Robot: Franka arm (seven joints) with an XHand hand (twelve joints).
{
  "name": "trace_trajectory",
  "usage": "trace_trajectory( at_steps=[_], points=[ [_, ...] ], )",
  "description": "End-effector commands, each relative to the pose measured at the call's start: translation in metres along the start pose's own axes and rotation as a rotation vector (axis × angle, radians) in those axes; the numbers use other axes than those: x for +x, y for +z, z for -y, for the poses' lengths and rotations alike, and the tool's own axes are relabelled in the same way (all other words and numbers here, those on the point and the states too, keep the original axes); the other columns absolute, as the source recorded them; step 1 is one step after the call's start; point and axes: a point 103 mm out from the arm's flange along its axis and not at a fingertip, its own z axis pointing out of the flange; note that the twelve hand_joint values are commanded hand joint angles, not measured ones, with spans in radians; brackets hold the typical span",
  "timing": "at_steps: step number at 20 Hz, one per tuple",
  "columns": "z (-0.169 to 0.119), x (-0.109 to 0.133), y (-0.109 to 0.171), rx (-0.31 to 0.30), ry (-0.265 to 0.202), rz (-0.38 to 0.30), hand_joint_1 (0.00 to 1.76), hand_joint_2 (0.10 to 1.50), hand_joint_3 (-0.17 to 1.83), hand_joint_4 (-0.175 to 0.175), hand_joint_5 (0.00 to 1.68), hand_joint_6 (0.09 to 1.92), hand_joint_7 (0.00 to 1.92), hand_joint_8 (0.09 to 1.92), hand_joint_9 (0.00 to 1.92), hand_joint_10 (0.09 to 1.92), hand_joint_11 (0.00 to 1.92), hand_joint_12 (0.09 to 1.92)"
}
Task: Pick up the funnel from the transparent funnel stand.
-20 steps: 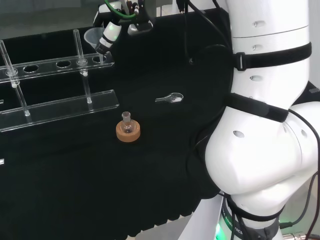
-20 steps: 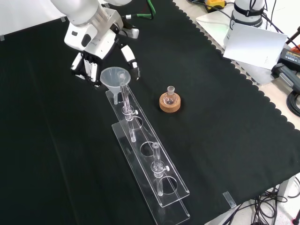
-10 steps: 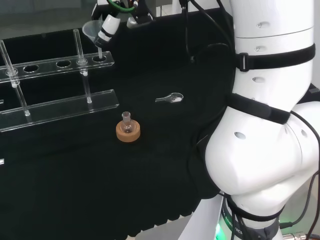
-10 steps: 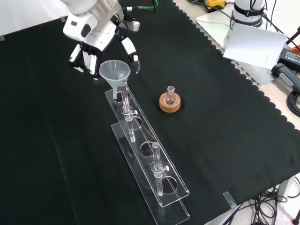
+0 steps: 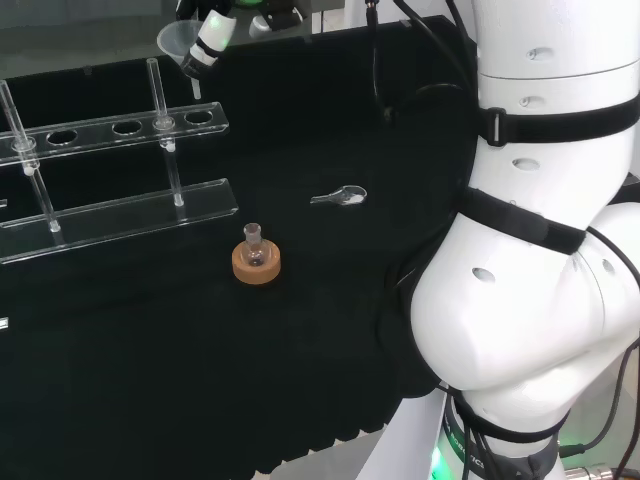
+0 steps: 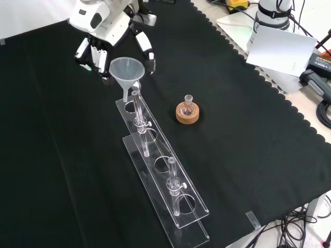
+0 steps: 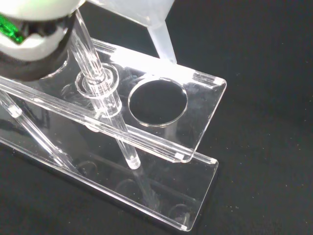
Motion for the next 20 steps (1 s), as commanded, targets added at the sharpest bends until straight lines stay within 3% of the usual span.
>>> trace_trajectory(
  at_steps=[1, 10, 20],
  points=[
    [0.003, 0.001, -0.001, -0.006, 0.011, -0.006, 0.86, 0.44, 0.67, 0.01, 0.69, 0.75, 1.15, 0.6, 0.98, 0.34, 0.1, 1.55],
    [0.021, 0.014, -0.013, -0.061, 0.018, -0.002, 0.86, 0.44, 0.67, 0.01, 0.69, 0.75, 1.14, 0.59, 0.96, 0.33, 0.1, 1.55],
    [0.04, 0.021, -0.006, -0.066, 0.049, -0.014, 0.85, 0.45, 0.68, 0.01, 0.68, 0.75, 1.13, 0.59, 0.95, 0.33, 0.1, 1.55]
  ],
)
